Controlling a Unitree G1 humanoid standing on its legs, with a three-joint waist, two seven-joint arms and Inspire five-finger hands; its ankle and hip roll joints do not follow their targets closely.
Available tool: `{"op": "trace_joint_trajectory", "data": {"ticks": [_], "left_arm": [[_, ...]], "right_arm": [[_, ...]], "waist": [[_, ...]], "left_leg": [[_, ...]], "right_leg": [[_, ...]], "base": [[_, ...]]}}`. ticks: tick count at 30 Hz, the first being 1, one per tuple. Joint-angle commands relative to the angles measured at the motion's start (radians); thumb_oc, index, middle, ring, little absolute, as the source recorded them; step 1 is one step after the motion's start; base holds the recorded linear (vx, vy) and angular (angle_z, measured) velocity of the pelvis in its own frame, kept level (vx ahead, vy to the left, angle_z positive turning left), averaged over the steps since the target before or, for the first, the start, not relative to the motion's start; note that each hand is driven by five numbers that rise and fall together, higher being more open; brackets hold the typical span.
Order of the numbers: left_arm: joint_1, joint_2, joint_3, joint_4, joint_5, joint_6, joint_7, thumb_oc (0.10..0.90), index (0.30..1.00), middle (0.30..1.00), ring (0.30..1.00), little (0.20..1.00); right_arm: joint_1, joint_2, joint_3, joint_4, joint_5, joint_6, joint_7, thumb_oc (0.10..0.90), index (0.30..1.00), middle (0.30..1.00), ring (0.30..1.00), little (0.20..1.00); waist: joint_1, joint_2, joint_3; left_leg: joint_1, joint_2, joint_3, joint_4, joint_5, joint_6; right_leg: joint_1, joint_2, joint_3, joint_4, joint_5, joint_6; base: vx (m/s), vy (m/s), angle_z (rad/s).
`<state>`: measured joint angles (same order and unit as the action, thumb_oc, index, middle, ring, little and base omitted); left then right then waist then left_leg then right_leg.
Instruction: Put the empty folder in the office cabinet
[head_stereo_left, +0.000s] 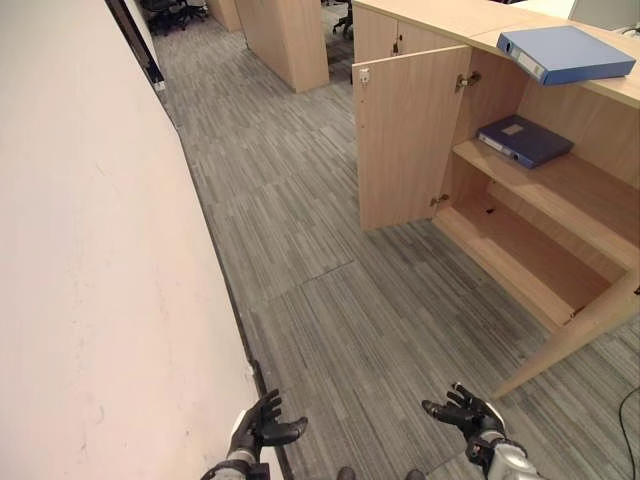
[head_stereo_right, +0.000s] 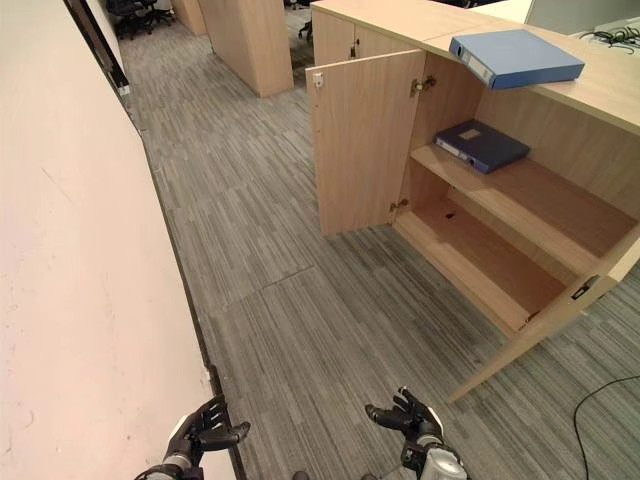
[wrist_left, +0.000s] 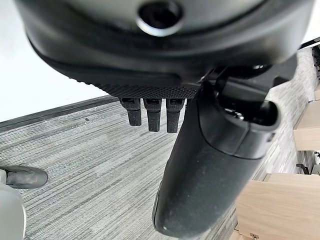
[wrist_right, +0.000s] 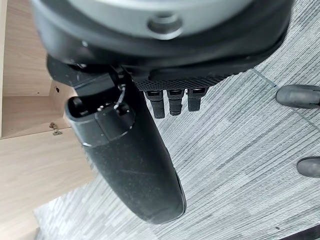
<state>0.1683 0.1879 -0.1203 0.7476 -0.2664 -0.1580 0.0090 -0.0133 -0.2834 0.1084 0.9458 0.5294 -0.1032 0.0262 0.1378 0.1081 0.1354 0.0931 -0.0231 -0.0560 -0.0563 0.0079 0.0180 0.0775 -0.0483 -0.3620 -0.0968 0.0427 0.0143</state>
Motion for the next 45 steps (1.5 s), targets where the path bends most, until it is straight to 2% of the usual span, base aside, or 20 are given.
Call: {"op": "trace_joint_trajectory", "data": {"ticks": [1, 19, 27, 29, 30, 31, 32, 33, 34, 36, 37, 39, 41, 45], "left_arm": [[-0.064, 0.074, -0.010, 0.000, 0.012, -0.061, -0.006, 0.800, 0.900, 0.900, 0.900, 0.900], [-0.088, 0.060, -0.025, 0.078, -0.003, -0.046, 0.001, 0.800, 0.900, 0.900, 0.900, 0.900], [-0.108, 0.076, -0.024, 0.080, -0.021, -0.045, 0.006, 0.800, 0.900, 0.900, 0.900, 0.900], [-0.119, 0.083, -0.018, 0.081, -0.031, -0.045, 0.006, 0.800, 0.900, 0.900, 0.900, 0.900], [-0.131, 0.091, -0.019, 0.070, -0.036, -0.047, 0.008, 0.800, 0.900, 0.900, 0.900, 0.900], [-0.138, 0.087, -0.017, 0.058, -0.046, -0.047, 0.008, 0.800, 0.900, 0.900, 0.900, 0.900], [-0.138, 0.087, -0.017, 0.058, -0.046, -0.047, 0.008, 0.800, 0.900, 0.900, 0.900, 0.900], [-0.140, 0.086, -0.013, 0.065, -0.051, -0.046, 0.009, 0.800, 0.900, 0.900, 0.900, 0.900], [-0.143, 0.088, -0.014, 0.068, -0.055, -0.046, 0.011, 0.800, 0.900, 0.900, 0.900, 0.900], [-0.141, 0.090, -0.015, 0.064, -0.056, -0.045, 0.009, 0.800, 0.900, 0.900, 0.900, 0.900], [-0.124, 0.101, -0.015, 0.056, -0.046, -0.034, 0.003, 0.800, 0.900, 0.900, 0.900, 0.900], [-0.134, 0.111, -0.009, 0.069, -0.048, -0.035, 0.010, 0.800, 0.900, 0.900, 0.900, 0.900], [-0.137, 0.131, 0.000, 0.073, -0.047, -0.035, 0.015, 0.800, 0.900, 0.900, 0.900, 0.900], [-0.130, 0.156, 0.020, 0.097, -0.042, -0.029, 0.016, 0.800, 0.900, 0.900, 0.900, 0.900]], "right_arm": [[-0.047, -0.024, 0.034, -0.063, -0.021, -0.042, 0.021, 0.800, 0.900, 0.900, 0.900, 0.900], [-0.046, -0.034, 0.023, -0.015, -0.017, -0.032, 0.011, 0.800, 0.900, 0.900, 0.900, 0.900], [-0.050, -0.045, 0.006, 0.008, -0.001, -0.026, 0.010, 0.800, 0.900, 0.900, 0.900, 0.900], [-0.058, -0.048, 0.005, 0.013, 0.001, -0.027, 0.009, 0.800, 0.900, 0.900, 0.900, 0.900], [-0.070, -0.054, 0.002, 0.016, 0.007, -0.031, 0.007, 0.800, 0.900, 0.900, 0.900, 0.900], [-0.078, -0.059, -0.003, 0.021, 0.013, -0.033, 0.007, 0.800, 0.900, 0.900, 0.900, 0.900], [-0.078, -0.059, -0.003, 0.021, 0.013, -0.033, 0.007, 0.800, 0.900, 0.900, 0.900, 0.900], [-0.094, -0.062, 0.000, 0.029, 0.012, -0.030, 0.006, 0.800, 0.900, 0.900, 0.900, 0.900], [-0.100, -0.063, 0.002, 0.032, 0.015, -0.029, 0.006, 0.800, 0.900, 0.900, 0.900, 0.900], [-0.097, -0.064, 0.003, 0.034, 0.017, -0.027, 0.010, 0.800, 0.900, 0.900, 0.900, 0.900], [-0.096, -0.064, 0.009, 0.050, -0.007, -0.023, 0.011, 0.800, 0.900, 0.900, 0.900, 0.900], [-0.124, -0.060, 0.010, 0.070, -0.008, -0.024, 0.000, 0.800, 0.900, 0.900, 0.900, 0.900], [-0.141, -0.044, 0.020, 0.082, -0.007, -0.024, -0.003, 0.800, 0.900, 0.900, 0.900, 0.900], [-0.155, -0.018, 0.037, 0.098, -0.019, -0.021, -0.004, 0.800, 0.900, 0.900, 0.900, 0.900]], "waist": [[-0.001, -0.049, -0.021], [-0.011, -0.052, -0.006], [-0.019, -0.060, 0.012], [-0.020, -0.069, 0.026], [-0.015, -0.075, 0.055], [-0.016, -0.074, 0.070], [-0.017, -0.074, 0.069], [-0.013, -0.078, 0.079], [-0.012, -0.079, 0.082], [-0.008, -0.091, 0.081], [0.025, -0.099, 0.093], [0.050, -0.100, 0.102], [0.076, -0.110, 0.113], [0.110, -0.127, 0.118]], "left_leg": [[-0.019, -0.008, -0.075, -0.031, -0.044, -0.048], [-0.031, 0.005, -0.090, -0.031, -0.036, -0.060], [-0.052, 0.029, -0.101, 0.006, -0.046, -0.083], [-0.084, 0.040, -0.090, 0.088, -0.069, -0.098], [-0.141, 0.052, -0.057, 0.205, -0.070, -0.123], [-0.183, 0.061, -0.020, 0.298, -0.052, -0.132], [-0.185, 0.061, -0.020, 0.300, -0.053, -0.132], [-0.231, 0.078, 0.006, 0.402, -0.025, -0.127], [-0.253, 0.084, 0.011, 0.411, -0.017, -0.122], [-0.302, 0.079, 0.030, 0.376, -0.043, -0.107], [-0.367, 0.070, 0.008, 0.194, 0.047, -0.109], [-0.408, 0.079, -0.009, 0.067, 0.083, -0.106], [-0.444, 0.106, -0.031, 0.013, 0.104, -0.107], [-0.466, 0.134, -0.068, -0.002, 0.140, -0.117]], "right_leg": [[0.066, -0.059, -0.023, 0.009, -0.128, 0.071], [0.058, -0.042, -0.033, 0.009, -0.141, 0.056], [0.056, -0.014, -0.030, 0.009, -0.160, 0.030], [0.056, -0.001, -0.014, 0.010, -0.170, 0.018], [0.063, 0.006, -0.005, 0.010, -0.179, 0.007], [0.071, 0.009, -0.003, 0.009, -0.182, 0.001], [0.070, 0.010, -0.004, 0.009, -0.182, 0.000], [0.085, 0.015, 0.004, 0.009, -0.193, -0.009], [0.088, 0.016, 0.008, 0.011, -0.199, -0.010], [0.101, 0.013, 0.012, 0.020, -0.221, -0.010], [0.134, 0.042, 0.044, 0.063, -0.268, -0.005], [0.155, 0.064, 0.082, 0.090, -0.305, -0.007], [0.180, 0.086, 0.127, 0.123, -0.347, -0.010], [0.220, 0.105, 0.188, 0.136, -0.382, -0.010]], "base": [[0.00, 0.000, 0.00], [0.01, -0.032, 0.01], [0.04, -0.111, 0.06], [0.03, -0.182, 0.07], [0.00, -0.162, 0.02], [0.00, -0.136, -0.08], [0.09, -0.095, -0.09], [0.10, -0.069, -0.14], [0.15, -0.079, -0.11], [0.29, -0.007, -0.12], [0.44, 0.034, 0.16], [0.39, 0.062, 0.12], [0.33, 0.101, -0.84], [0.27, 0.172, -0.92]]}}
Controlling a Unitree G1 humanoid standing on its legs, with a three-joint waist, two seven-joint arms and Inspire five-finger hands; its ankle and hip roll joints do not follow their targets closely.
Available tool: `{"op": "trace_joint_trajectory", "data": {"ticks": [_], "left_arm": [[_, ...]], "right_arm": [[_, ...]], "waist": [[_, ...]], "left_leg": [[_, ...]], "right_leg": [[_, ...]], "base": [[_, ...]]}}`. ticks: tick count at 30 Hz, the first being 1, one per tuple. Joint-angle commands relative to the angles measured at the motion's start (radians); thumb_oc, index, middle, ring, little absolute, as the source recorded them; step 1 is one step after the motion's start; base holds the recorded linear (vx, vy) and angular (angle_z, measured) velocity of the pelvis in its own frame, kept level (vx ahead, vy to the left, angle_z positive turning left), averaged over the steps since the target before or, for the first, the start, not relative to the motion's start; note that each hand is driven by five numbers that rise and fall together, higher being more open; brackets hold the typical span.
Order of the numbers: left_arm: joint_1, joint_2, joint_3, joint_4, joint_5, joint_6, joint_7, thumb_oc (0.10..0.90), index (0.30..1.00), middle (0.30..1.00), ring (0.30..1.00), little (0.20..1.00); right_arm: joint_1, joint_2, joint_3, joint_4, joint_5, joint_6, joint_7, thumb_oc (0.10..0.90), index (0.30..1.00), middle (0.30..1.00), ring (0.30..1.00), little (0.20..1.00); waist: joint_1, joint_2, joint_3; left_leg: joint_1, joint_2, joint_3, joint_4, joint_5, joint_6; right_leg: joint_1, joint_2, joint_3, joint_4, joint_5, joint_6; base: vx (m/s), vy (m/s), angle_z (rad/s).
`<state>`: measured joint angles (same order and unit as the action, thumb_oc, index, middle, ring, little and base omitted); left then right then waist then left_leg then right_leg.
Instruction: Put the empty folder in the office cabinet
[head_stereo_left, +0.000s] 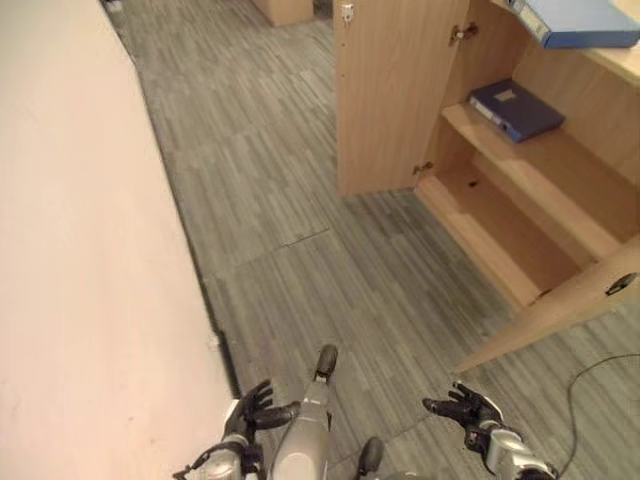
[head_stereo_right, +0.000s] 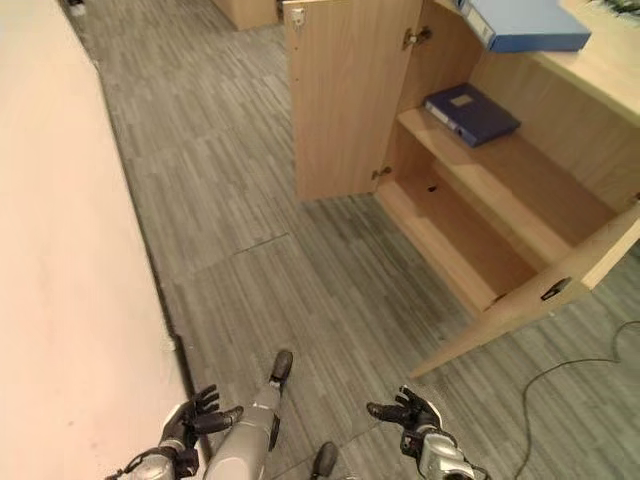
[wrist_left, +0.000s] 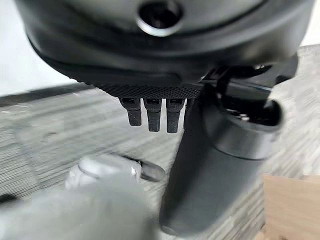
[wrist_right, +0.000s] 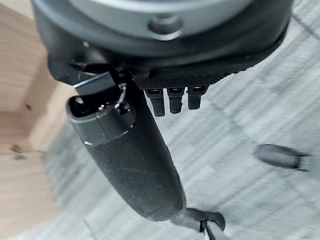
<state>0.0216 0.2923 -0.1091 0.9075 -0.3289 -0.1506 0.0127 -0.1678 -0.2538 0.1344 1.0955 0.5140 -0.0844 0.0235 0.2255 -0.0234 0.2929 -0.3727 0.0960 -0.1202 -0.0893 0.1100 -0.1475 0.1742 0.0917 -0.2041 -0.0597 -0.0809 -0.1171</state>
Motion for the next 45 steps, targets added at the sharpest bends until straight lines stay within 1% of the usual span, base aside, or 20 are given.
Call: {"op": "trace_joint_trajectory", "data": {"ticks": [1, 7, 8, 12, 15, 16, 17, 19, 21, 22, 24, 27, 29, 30, 31, 32, 35, 36, 39, 45], "left_arm": [[0.021, 0.056, 0.015, -0.044, 0.023, -0.033, 0.010, 0.800, 0.900, 0.900, 0.900, 0.900], [0.017, 0.102, 0.017, -0.017, 0.045, -0.026, 0.002, 0.800, 0.900, 0.900, 0.900, 0.900], [0.019, 0.124, 0.013, 0.003, 0.058, -0.022, 0.000, 0.800, 0.900, 0.900, 0.900, 0.900], [0.031, 0.140, 0.015, -0.004, 0.067, -0.024, -0.003, 0.800, 0.900, 0.900, 0.900, 0.900], [0.049, 0.165, 0.026, -0.021, 0.069, -0.019, -0.009, 0.800, 0.900, 0.900, 0.900, 0.900], [0.075, 0.175, 0.036, -0.033, 0.077, -0.011, -0.015, 0.800, 0.900, 0.900, 0.900, 0.900], [0.075, 0.175, 0.036, -0.033, 0.077, -0.011, -0.015, 0.800, 0.900, 0.900, 0.900, 0.900], [0.074, 0.180, 0.038, -0.031, 0.091, -0.009, -0.016, 0.800, 0.900, 0.900, 0.900, 0.900], [0.069, 0.168, 0.039, -0.028, 0.095, -0.007, -0.018, 0.800, 0.900, 0.900, 0.900, 0.900], [0.076, 0.170, 0.043, -0.031, 0.100, -0.007, -0.021, 0.800, 0.900, 0.900, 0.900, 0.900], [0.069, 0.160, 0.035, -0.010, 0.131, -0.011, -0.021, 0.800, 0.900, 0.900, 0.900, 0.900], [0.072, 0.143, 0.049, 0.023, 0.149, -0.020, -0.016, 0.800, 0.900, 0.900, 0.900, 0.900], [0.102, 0.129, 0.065, 0.050, 0.158, -0.022, -0.023, 0.800, 0.900, 0.900, 0.900, 0.900], [0.112, 0.119, 0.065, 0.051, 0.161, -0.018, -0.023, 0.800, 0.900, 0.900, 0.900, 0.900], [0.112, 0.119, 0.065, 0.051, 0.162, -0.018, -0.023, 0.800, 0.900, 0.900, 0.900, 0.900], [0.120, 0.108, 0.067, 0.059, 0.162, -0.017, -0.027, 0.800, 0.900, 0.900, 0.900, 0.900], [0.122, 0.105, 0.067, 0.041, 0.150, -0.017, -0.028, 0.800, 0.900, 0.900, 0.900, 0.900], [0.103, 0.104, 0.052, 0.005, 0.128, -0.020, -0.026, 0.800, 0.900, 0.900, 0.900, 0.900], [0.087, 0.091, 0.036, -0.020, 0.105, -0.018, -0.022, 0.800, 0.900, 0.900, 0.900, 0.900], [0.118, 0.076, 0.029, -0.040, 0.126, -0.012, -0.031, 0.800, 0.900, 0.900, 0.900, 0.900]], "right_arm": [[0.002, -0.037, 0.015, -0.046, -0.012, -0.037, 0.003, 0.800, 0.900, 0.900, 0.900, 0.900], [0.027, 0.026, 0.005, -0.026, 0.010, -0.040, 0.001, 0.800, 0.900, 0.900, 0.900, 0.900], [0.034, 0.053, 0.008, -0.005, 0.003, -0.034, 0.004, 0.800, 0.900, 0.900, 0.900, 0.900], [0.037, 0.080, 0.015, -0.010, 0.001, -0.028, 0.015, 0.800, 0.900, 0.900, 0.900, 0.900], [0.027, 0.092, 0.004, -0.018, 0.008, -0.018, 0.022, 0.800, 0.900, 0.900, 0.900, 0.900], [0.028, 0.096, -0.019, -0.011, 0.004, -0.010, 0.016, 0.800, 0.900, 0.900, 0.900, 0.900], [0.028, 0.095, -0.019, -0.011, 0.004, -0.010, 0.016, 0.800, 0.900, 0.900, 0.900, 0.900], [0.026, 0.091, -0.046, 0.008, -0.012, -0.007, 0.007, 0.800, 0.900, 0.900, 0.900, 0.900], [0.028, 0.082, -0.059, 0.016, -0.005, -0.011, -0.001, 0.800, 0.900, 0.900, 0.900, 0.900], [0.034, 0.077, -0.074, 0.020, 0.009, -0.018, -0.015, 0.800, 0.900, 0.900, 0.900, 0.900], [0.031, 0.069, -0.103, 0.034, 0.029, -0.024, -0.030, 0.800, 0.900, 0.900, 0.900, 0.900], [0.035, 0.068, -0.124, 0.050, 0.021, -0.014, -0.028, 0.800, 0.900, 0.900, 0.900, 0.900], [0.070, 0.061, -0.126, 0.049, 0.012, -0.009, -0.017, 0.800, 0.900, 0.900, 0.900, 0.900], [0.079, 0.054, -0.128, 0.044, 0.001, -0.006, -0.017, 0.800, 0.900, 0.900, 0.900, 0.900], [0.079, 0.053, -0.128, 0.043, 0.001, -0.006, -0.017, 0.800, 0.900, 0.900, 0.900, 0.900], [0.087, 0.052, -0.102, 0.033, -0.007, -0.011, -0.010, 0.800, 0.900, 0.900, 0.900, 0.900], [0.079, 0.049, -0.066, 0.011, -0.015, -0.015, -0.003, 0.800, 0.900, 0.900, 0.900, 0.900], [0.057, 0.038, -0.046, -0.011, -0.003, -0.024, -0.004, 0.800, 0.900, 0.900, 0.900, 0.900], [0.007, 0.017, -0.020, -0.018, -0.002, -0.027, -0.008, 0.800, 0.900, 0.900, 0.900, 0.900], [-0.015, 0.000, 0.033, -0.038, -0.042, -0.022, 0.008, 0.800, 0.900, 0.900, 0.900, 0.900]], "waist": [[0.031, -0.003, -0.051], [0.057, -0.067, -0.072], [0.060, -0.114, -0.096], [0.061, -0.139, -0.124], [0.064, -0.132, -0.125], [0.059, -0.070, -0.118], [0.059, -0.070, -0.119], [0.031, -0.014, -0.101], [0.016, -0.012, -0.078], [0.018, -0.031, -0.065], [0.004, -0.021, -0.059], [-0.014, 0.047, -0.071], [-0.014, 0.030, -0.097], [-0.026, 0.044, -0.112], [-0.026, 0.045, -0.112], [-0.039, 0.058, -0.141], [-0.042, 0.071, -0.147], [-0.040, 0.078, -0.127], [-0.031, 0.074, -0.114], [-0.004, 0.044, -0.085]], "left_leg": [[0.008, 0.021, -0.018, 0.022, 0.035, 0.052], [0.011, 0.021, -0.033, 0.103, 0.086, 0.064], [0.040, -0.019, -0.034, 0.144, 0.051, 0.094], [0.077, -0.044, -0.035, 0.162, -0.017, 0.134], [0.137, -0.057, -0.023, 0.197, -0.095, 0.170], [0.228, -0.032, -0.003, 0.195, -0.148, 0.197], [0.227, -0.032, -0.003, 0.195, -0.148, 0.197], [0.321, -0.031, -0.011, 0.144, -0.160, 0.227], [0.355, -0.073, -0.014, 0.148, -0.183, 0.220], [0.382, -0.096, 0.007, 0.145, -0.212, 0.208], [0.434, -0.091, 0.008, 0.119, -0.245, 0.176], [0.497, -0.014, 0.031, 0.120, -0.315, 0.142], [0.552, -0.017, 0.074, 0.129, -0.370, 0.128], [0.585, 0.007, 0.075, 0.128, -0.381, 0.111], [0.586, 0.008, 0.075, 0.128, -0.382, 0.111], [0.611, 0.079, 0.107, 0.133, -0.367, 0.065], [0.595, 0.126, 0.137, 0.200, -0.321, 0.028], [0.523, 0.157, 0.146, 0.328, -0.231, 0.002], [0.467, 0.185, 0.165, 0.456, -0.145, 0.000], [0.333, 0.148, 0.205, 0.408, -0.240, 0.031]], "right_leg": [[0.129, -0.033, 0.046, 0.097, -0.259, 0.127], [0.119, -0.054, 0.053, 0.153, -0.249, 0.162], [0.084, -0.095, 0.046, 0.228, -0.131, 0.236], [0.022, -0.126, 0.061, 0.338, 0.015, 0.304], [-0.051, -0.176, 0.021, 0.510, 0.195, 0.377], [-0.113, -0.229, -0.089, 0.724, 0.274, 0.379], [-0.113, -0.228, -0.089, 0.724, 0.275, 0.379], [-0.242, -0.214, -0.115, 0.853, 0.207, 0.375], [-0.305, -0.203, -0.157, 0.663, 0.136, 0.374], [-0.297, -0.243, -0.242, 0.438, 0.089, 0.335], [-0.312, -0.261, -0.245, 0.152, 0.131, 0.317], [-0.347, -0.357, -0.271, 0.056, 0.191, 0.348], [-0.274, -0.357, -0.349, 0.023, 0.237, 0.356], [-0.276, -0.358, -0.372, 0.058, 0.238, 0.356], [-0.276, -0.357, -0.372, 0.058, 0.238, 0.356], [-0.266, -0.316, -0.425, 0.058, 0.210, 0.338], [-0.262, -0.276, -0.442, 0.060, 0.169, 0.309], [-0.245, -0.247, -0.433, 0.046, 0.136, 0.274], [-0.229, -0.214, -0.451, 0.032, 0.090, 0.230], [-0.171, -0.198, -0.405, -0.011, 0.062, 0.228]], "base": [[0.18, 0.164, -0.39], [0.31, 0.301, -0.28], [0.54, 0.645, -0.14], [0.28, 0.364, 0.05], [0.33, 0.435, -0.12], [0.37, 0.476, -0.21], [0.36, 0.439, -0.21], [0.40, 0.382, -0.31], [0.49, 0.263, -0.16], [0.47, 0.016, 0.28], [0.46, -0.024, 1.00], [0.45, -0.043, 0.96], [0.75, -0.076, -0.95], [0.64, -0.044, -1.03], [0.71, -0.226, -0.53], [0.41, -0.200, 0.01], [0.35, -0.264, -0.68], [0.19, -0.229, -1.02], [0.19, -0.142, -0.66], [0.13, -0.001, -0.85]]}}
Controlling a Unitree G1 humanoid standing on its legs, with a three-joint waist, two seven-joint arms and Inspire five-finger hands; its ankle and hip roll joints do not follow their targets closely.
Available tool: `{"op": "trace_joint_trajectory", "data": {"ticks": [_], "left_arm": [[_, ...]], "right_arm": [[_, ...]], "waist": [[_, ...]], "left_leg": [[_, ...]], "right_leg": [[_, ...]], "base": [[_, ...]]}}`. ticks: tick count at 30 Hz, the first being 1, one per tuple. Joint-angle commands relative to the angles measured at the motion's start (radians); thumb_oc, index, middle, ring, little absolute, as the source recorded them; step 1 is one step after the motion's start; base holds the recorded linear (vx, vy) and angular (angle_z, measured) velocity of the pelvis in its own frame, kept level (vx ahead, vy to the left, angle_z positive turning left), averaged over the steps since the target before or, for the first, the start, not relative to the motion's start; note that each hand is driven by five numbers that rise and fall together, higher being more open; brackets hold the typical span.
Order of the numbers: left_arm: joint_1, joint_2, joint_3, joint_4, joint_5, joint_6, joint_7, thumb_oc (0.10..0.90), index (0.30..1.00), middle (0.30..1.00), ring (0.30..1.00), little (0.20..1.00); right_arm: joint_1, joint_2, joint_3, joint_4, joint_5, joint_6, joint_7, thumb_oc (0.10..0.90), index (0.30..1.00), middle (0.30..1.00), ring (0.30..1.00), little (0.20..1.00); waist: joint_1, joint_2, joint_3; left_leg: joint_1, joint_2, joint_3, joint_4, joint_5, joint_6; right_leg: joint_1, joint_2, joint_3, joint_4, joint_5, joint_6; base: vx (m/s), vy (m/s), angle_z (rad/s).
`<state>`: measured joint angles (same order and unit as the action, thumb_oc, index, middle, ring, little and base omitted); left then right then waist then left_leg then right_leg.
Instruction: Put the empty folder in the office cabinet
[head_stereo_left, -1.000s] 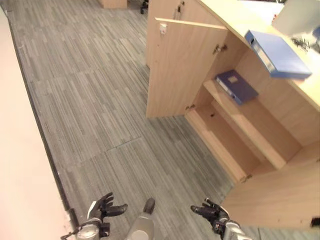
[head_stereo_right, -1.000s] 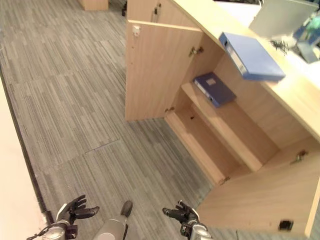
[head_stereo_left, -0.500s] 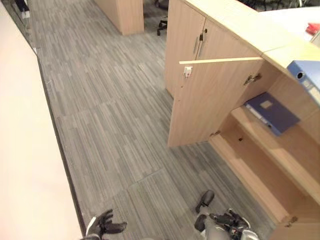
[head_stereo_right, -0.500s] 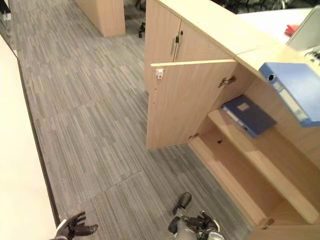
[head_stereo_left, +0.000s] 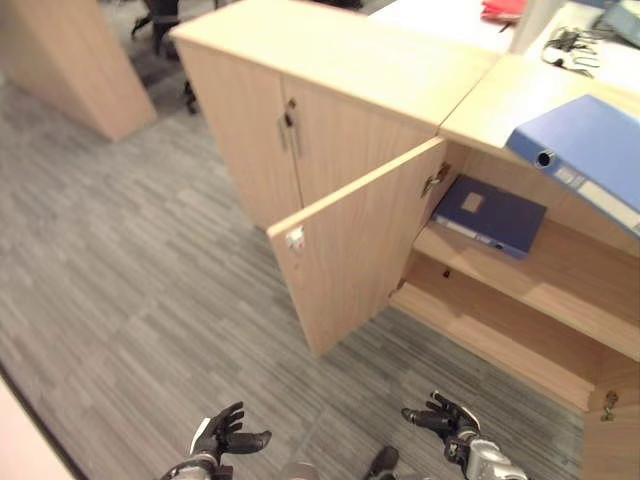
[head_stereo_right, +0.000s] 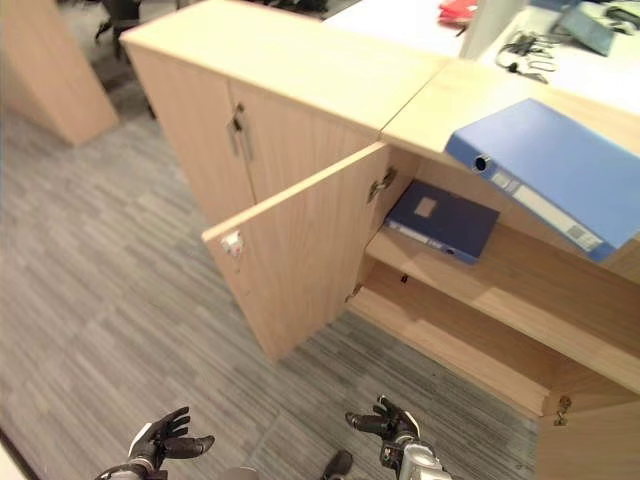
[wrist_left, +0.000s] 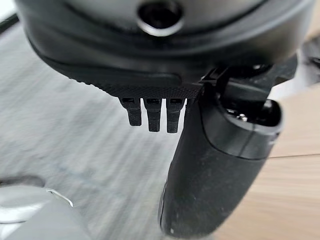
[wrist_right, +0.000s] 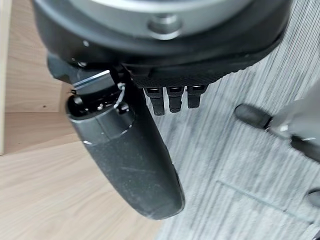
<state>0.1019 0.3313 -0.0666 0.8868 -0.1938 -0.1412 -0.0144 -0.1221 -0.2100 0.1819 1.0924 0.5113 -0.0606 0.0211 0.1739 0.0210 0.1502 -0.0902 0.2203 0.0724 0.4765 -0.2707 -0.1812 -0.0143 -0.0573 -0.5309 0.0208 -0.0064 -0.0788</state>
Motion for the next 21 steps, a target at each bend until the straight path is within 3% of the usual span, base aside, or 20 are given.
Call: {"op": "trace_joint_trajectory", "data": {"ticks": [1, 3, 4, 5, 7, 8, 10, 16, 21], "left_arm": [[0.046, 0.032, -0.013, -0.020, -0.009, -0.021, -0.007, 0.800, 0.900, 0.900, 0.900, 0.900], [0.052, 0.027, -0.012, -0.019, -0.008, -0.022, -0.010, 0.800, 0.900, 0.900, 0.900, 0.900], [0.070, -0.002, -0.017, -0.001, -0.018, -0.025, -0.016, 0.800, 0.900, 0.900, 0.900, 0.900], [0.070, -0.002, -0.017, -0.001, -0.018, -0.025, -0.016, 0.800, 0.900, 0.900, 0.900, 0.900], [0.083, -0.027, -0.037, -0.012, -0.025, -0.028, -0.020, 0.800, 0.900, 0.900, 0.900, 0.900], [0.082, -0.028, -0.037, -0.012, -0.025, -0.028, -0.020, 0.800, 0.900, 0.900, 0.900, 0.900], [0.075, -0.052, -0.058, 0.012, -0.027, -0.028, -0.015, 0.800, 0.900, 0.900, 0.900, 0.900], [0.053, -0.072, -0.073, 0.050, -0.038, -0.027, -0.001, 0.800, 0.900, 0.900, 0.900, 0.900], [0.046, -0.066, -0.078, 0.104, -0.013, -0.021, 0.000, 0.800, 0.900, 0.900, 0.900, 0.900]], "right_arm": [[-0.060, -0.048, -0.007, -0.037, -0.045, -0.046, 0.012, 0.800, 0.900, 0.900, 0.900, 0.900], [-0.060, -0.051, -0.001, -0.040, -0.052, -0.047, 0.013, 0.800, 0.900, 0.900, 0.900, 0.900], [-0.057, -0.071, 0.015, -0.048, -0.076, -0.046, 0.017, 0.800, 0.900, 0.900, 0.900, 0.900], [-0.057, -0.071, 0.015, -0.048, -0.076, -0.046, 0.017, 0.800, 0.900, 0.900, 0.900, 0.900], [-0.052, -0.097, 0.015, -0.050, -0.088, -0.050, 0.014, 0.800, 0.900, 0.900, 0.900, 0.900], [-0.053, -0.097, 0.015, -0.050, -0.088, -0.050, 0.014, 0.800, 0.900, 0.900, 0.900, 0.900], [-0.050, -0.116, 0.008, -0.040, -0.095, -0.048, 0.009, 0.800, 0.900, 0.900, 0.900, 0.900], [-0.038, -0.127, -0.004, -0.026, -0.096, -0.047, 0.000, 0.800, 0.900, 0.900, 0.900, 0.900], [0.015, -0.092, -0.010, -0.023, -0.104, -0.043, 0.003, 0.800, 0.900, 0.900, 0.900, 0.900]], "waist": [[0.052, 0.003, 0.065], [0.055, 0.009, 0.075], [0.060, 0.049, 0.112], [0.060, 0.049, 0.112], [0.048, 0.099, 0.131], [0.046, 0.097, 0.129], [0.020, 0.132, 0.131], [-0.011, 0.143, 0.131], [-0.029, 0.090, 0.097]], "left_leg": [[0.028, 0.017, 0.011, -0.165, 0.142, 0.063], [0.015, 0.012, 0.011, -0.179, 0.149, 0.058], [-0.006, -0.048, -0.041, -0.258, 0.222, 0.054], [-0.005, -0.048, -0.041, -0.258, 0.222, 0.054], [0.007, -0.108, -0.136, -0.290, 0.226, 0.056], [0.004, -0.110, -0.138, -0.292, 0.230, 0.057], [0.001, -0.185, -0.234, -0.318, 0.221, 0.069], [0.009, -0.261, -0.308, -0.332, 0.215, 0.101], [0.079, -0.257, -0.306, -0.354, 0.180, 0.129]], "right_leg": [[0.028, -0.048, -0.063, -0.099, -0.014, 0.190], [0.041, -0.045, -0.044, -0.103, -0.020, 0.191], [0.078, -0.041, 0.042, -0.108, -0.032, 0.182], [0.078, -0.041, 0.043, -0.108, -0.032, 0.182], [0.083, -0.030, 0.118, -0.108, -0.039, 0.179], [0.080, -0.032, 0.117, -0.108, -0.038, 0.179], [0.065, -0.027, 0.184, -0.108, -0.035, 0.181], [0.052, -0.018, 0.271, -0.099, -0.026, 0.180], [0.070, -0.019, 0.305, -0.076, -0.026, 0.180]], "base": [[0.04, 0.045, -0.94], [0.06, 0.130, -1.59], [0.05, 0.204, -1.54], [0.02, 0.237, -1.42], [-0.02, 0.172, -1.53], [-0.03, 0.189, -0.84], [-0.01, 0.203, -1.25], [0.02, 0.166, -0.88], [0.09, 0.124, -0.19]]}}
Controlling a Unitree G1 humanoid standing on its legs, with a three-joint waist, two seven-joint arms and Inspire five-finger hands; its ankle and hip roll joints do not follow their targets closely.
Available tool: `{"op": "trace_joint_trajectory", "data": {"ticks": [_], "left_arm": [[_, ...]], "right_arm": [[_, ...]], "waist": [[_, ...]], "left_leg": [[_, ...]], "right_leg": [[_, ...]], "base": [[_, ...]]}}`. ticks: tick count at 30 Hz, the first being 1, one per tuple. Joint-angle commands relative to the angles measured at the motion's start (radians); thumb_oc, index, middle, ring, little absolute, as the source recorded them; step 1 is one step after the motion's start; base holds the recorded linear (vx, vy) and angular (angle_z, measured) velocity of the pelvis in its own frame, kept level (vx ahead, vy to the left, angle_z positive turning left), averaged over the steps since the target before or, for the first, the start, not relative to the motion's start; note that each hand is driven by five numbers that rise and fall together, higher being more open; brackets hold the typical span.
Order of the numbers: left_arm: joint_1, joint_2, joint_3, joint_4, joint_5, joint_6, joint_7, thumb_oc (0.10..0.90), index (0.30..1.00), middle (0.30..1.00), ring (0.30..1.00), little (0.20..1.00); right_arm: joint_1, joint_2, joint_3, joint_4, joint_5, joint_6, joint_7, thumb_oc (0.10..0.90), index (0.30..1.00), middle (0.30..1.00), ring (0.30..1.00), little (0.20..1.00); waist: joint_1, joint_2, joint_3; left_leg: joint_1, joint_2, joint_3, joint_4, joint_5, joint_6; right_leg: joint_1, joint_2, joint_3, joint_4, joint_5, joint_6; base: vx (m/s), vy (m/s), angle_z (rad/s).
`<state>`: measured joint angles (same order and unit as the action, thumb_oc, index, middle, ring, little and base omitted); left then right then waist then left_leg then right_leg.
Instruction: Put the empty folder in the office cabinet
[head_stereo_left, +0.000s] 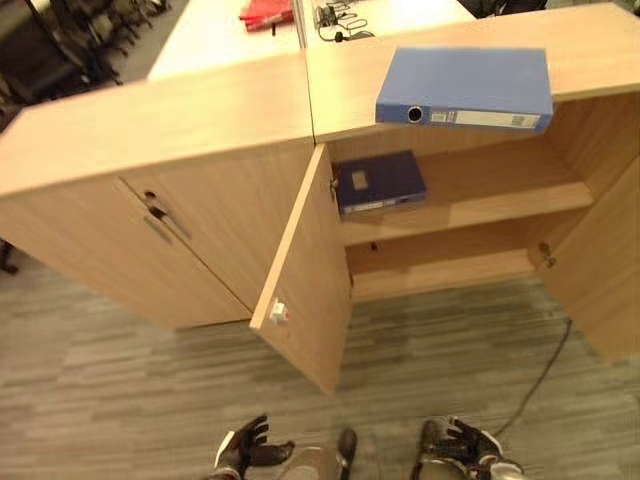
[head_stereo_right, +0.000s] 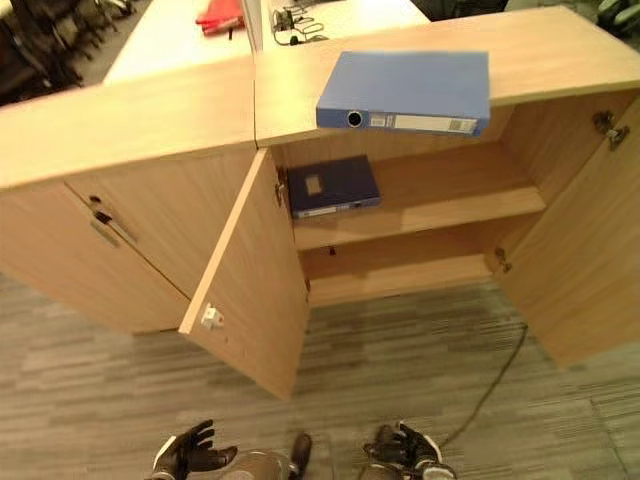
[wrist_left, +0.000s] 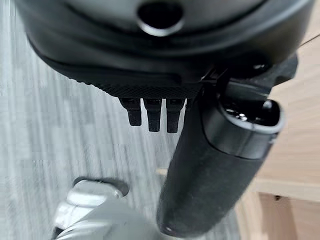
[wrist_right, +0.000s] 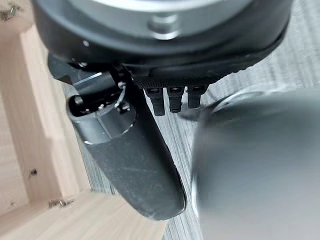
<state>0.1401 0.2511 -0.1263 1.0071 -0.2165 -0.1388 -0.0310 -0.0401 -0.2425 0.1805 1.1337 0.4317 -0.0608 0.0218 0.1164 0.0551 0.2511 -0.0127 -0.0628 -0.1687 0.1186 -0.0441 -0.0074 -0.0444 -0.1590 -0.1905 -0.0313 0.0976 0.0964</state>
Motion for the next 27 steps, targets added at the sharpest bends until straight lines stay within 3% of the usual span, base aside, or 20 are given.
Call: {"op": "trace_joint_trajectory", "data": {"ticks": [1, 20, 24, 25, 27], "left_arm": [[0.006, 0.018, -0.018, -0.010, 0.015, -0.021, 0.016, 0.800, 0.900, 0.900, 0.900, 0.900], [-0.012, 0.063, 0.030, 0.120, 0.057, 0.001, 0.014, 0.800, 0.900, 0.900, 0.900, 0.900], [-0.019, 0.086, 0.053, 0.146, 0.058, 0.008, 0.012, 0.800, 0.900, 0.900, 0.900, 0.900], [-0.024, 0.104, 0.058, 0.154, 0.057, 0.013, 0.011, 0.800, 0.900, 0.900, 0.900, 0.900], [-0.023, 0.115, 0.063, 0.157, 0.057, 0.017, 0.010, 0.800, 0.900, 0.900, 0.900, 0.900]], "right_arm": [[-0.063, -0.056, -0.008, -0.065, -0.025, -0.042, 0.003, 0.800, 0.900, 0.900, 0.900, 0.900], [-0.044, 0.006, 0.026, -0.064, -0.057, -0.028, 0.010, 0.800, 0.900, 0.900, 0.900, 0.900], [-0.044, 0.026, 0.042, -0.057, -0.070, -0.024, 0.014, 0.800, 0.900, 0.900, 0.900, 0.900], [-0.043, 0.036, 0.040, -0.059, -0.066, -0.022, 0.015, 0.800, 0.900, 0.900, 0.900, 0.900], [-0.051, 0.046, 0.036, -0.054, -0.056, -0.020, 0.015, 0.800, 0.900, 0.900, 0.900, 0.900]], "waist": [[0.028, 0.049, -0.009], [0.072, -0.059, -0.048], [0.094, -0.093, -0.040], [0.104, -0.113, -0.030], [0.116, -0.120, -0.016]], "left_leg": [[0.010, 0.029, -0.061, -0.005, -0.048, -0.041], [0.055, 0.022, -0.019, -0.012, -0.088, 0.006], [0.057, 0.021, -0.025, -0.002, -0.091, 0.013], [0.054, 0.020, -0.034, 0.012, -0.092, 0.021], [0.060, 0.028, -0.027, 0.021, -0.095, 0.031]], "right_leg": [[0.102, 0.083, -0.035, -0.022, -0.130, 0.007], [0.085, 0.045, -0.059, 0.039, -0.113, 0.042], [0.068, 0.046, -0.082, 0.092, -0.126, 0.051], [0.051, 0.050, -0.086, 0.150, -0.142, 0.060], [0.004, 0.048, -0.103, 0.270, -0.141, 0.090]], "base": [[0.05, 0.059, -0.13], [0.01, 0.079, -0.02], [-0.02, 0.044, -0.01], [-0.04, 0.051, 0.10], [-0.04, 0.094, 0.17]]}}
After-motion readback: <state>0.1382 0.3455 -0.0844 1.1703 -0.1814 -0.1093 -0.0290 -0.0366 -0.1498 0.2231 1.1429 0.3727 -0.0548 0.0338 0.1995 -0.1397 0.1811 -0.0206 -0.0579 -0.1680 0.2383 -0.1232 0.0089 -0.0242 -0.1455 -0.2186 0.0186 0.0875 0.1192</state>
